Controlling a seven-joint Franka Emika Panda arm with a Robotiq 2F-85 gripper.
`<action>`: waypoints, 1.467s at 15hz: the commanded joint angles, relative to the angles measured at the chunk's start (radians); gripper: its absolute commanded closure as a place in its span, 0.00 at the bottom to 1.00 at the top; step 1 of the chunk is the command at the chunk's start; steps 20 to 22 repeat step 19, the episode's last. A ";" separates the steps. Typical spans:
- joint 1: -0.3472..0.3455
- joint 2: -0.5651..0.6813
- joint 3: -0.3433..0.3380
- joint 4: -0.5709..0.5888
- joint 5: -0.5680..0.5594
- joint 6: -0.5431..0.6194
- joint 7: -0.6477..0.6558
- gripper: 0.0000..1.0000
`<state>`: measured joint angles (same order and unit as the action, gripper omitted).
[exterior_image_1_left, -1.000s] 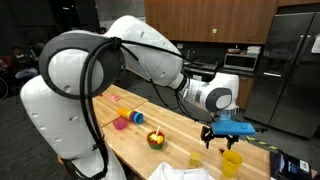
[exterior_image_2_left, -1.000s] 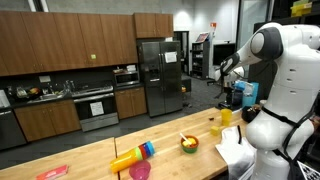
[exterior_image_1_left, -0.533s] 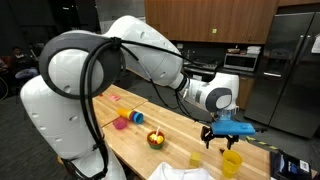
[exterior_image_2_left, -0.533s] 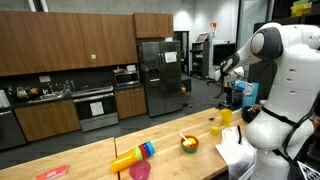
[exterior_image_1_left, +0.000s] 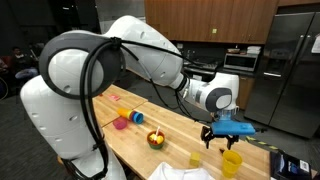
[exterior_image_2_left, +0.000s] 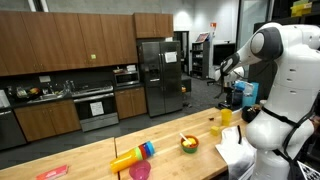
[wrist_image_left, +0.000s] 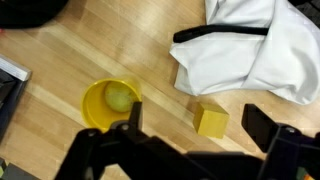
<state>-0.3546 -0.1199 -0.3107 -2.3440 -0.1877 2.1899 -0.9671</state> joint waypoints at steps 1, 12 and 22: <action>0.017 -0.001 -0.016 0.002 -0.003 -0.003 0.002 0.00; 0.012 0.024 -0.017 -0.004 -0.029 0.007 0.021 0.00; 0.012 0.042 -0.024 -0.005 -0.029 0.003 0.034 0.00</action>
